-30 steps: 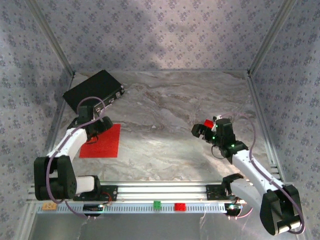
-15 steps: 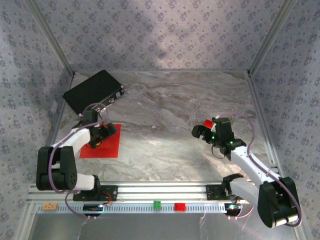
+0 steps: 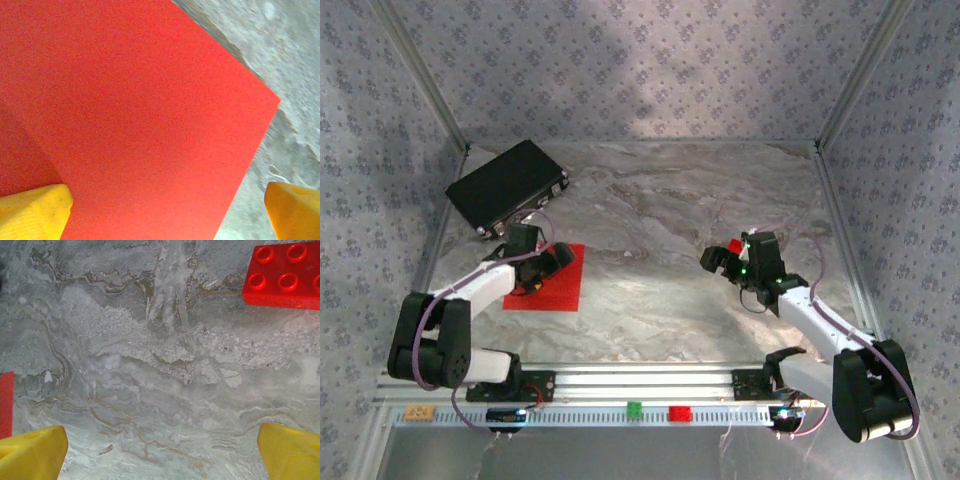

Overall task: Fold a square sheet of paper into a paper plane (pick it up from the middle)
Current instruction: Move the square sheet of paper to the center of the table.

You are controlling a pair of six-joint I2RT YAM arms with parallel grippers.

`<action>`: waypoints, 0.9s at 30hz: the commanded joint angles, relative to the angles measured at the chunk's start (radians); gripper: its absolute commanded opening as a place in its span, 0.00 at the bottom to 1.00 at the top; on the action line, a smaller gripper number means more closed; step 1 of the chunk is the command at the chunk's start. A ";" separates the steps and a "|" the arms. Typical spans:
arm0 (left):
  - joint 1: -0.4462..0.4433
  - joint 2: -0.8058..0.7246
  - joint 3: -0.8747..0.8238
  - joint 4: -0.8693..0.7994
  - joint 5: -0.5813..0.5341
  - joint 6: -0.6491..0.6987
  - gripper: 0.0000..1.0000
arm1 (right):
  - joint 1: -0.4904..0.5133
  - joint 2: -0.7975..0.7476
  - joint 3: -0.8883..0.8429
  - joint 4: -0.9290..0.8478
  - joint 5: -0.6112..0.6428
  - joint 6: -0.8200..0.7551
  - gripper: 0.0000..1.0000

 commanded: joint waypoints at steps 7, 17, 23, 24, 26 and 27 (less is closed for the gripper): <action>-0.320 0.001 0.026 0.000 -0.124 -0.289 1.00 | 0.006 0.001 0.026 -0.004 -0.016 0.106 0.99; -0.246 -0.047 0.125 -0.175 -0.069 0.185 1.00 | 0.003 0.046 0.048 0.017 -0.099 0.131 0.99; -0.217 -0.015 0.099 -0.143 0.081 0.271 1.00 | 0.011 0.101 0.070 0.001 -0.158 0.133 0.99; -0.218 -0.002 0.096 -0.137 0.093 0.269 1.00 | 0.012 0.106 0.071 -0.003 -0.165 0.134 0.99; -0.218 0.021 0.093 -0.129 0.113 0.266 1.00 | 0.014 0.110 0.072 -0.007 -0.175 0.141 0.99; -0.218 0.034 0.090 -0.127 0.115 0.259 1.00 | 0.014 0.110 0.070 -0.007 -0.181 0.142 0.99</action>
